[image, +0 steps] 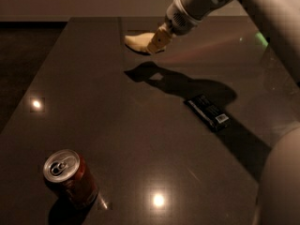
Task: Pick sponge
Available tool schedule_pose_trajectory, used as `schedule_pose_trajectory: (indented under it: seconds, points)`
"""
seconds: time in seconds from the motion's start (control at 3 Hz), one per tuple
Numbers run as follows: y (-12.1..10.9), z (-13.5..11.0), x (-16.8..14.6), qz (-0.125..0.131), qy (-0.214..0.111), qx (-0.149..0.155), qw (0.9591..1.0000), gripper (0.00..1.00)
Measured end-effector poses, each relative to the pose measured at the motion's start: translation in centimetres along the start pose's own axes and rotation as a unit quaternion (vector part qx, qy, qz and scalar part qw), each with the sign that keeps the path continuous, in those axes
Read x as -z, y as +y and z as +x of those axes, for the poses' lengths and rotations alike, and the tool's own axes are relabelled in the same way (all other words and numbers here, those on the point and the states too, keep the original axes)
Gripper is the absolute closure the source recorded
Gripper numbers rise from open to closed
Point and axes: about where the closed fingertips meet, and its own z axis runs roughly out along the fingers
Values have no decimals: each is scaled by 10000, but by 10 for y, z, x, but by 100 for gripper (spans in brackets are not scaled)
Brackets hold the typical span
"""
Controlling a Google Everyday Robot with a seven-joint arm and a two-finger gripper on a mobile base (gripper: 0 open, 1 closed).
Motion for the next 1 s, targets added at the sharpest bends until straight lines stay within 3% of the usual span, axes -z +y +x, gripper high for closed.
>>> schedule_pose_trajectory:
  seconds: [0.33,0.67,1.0]
  points:
    - [-1,-10,43,62,-266,303,9992,100]
    - [3,-15,65,-15,-405,722,9966,100]
    - [3,-15,65,-15,-406,740,9964,100]
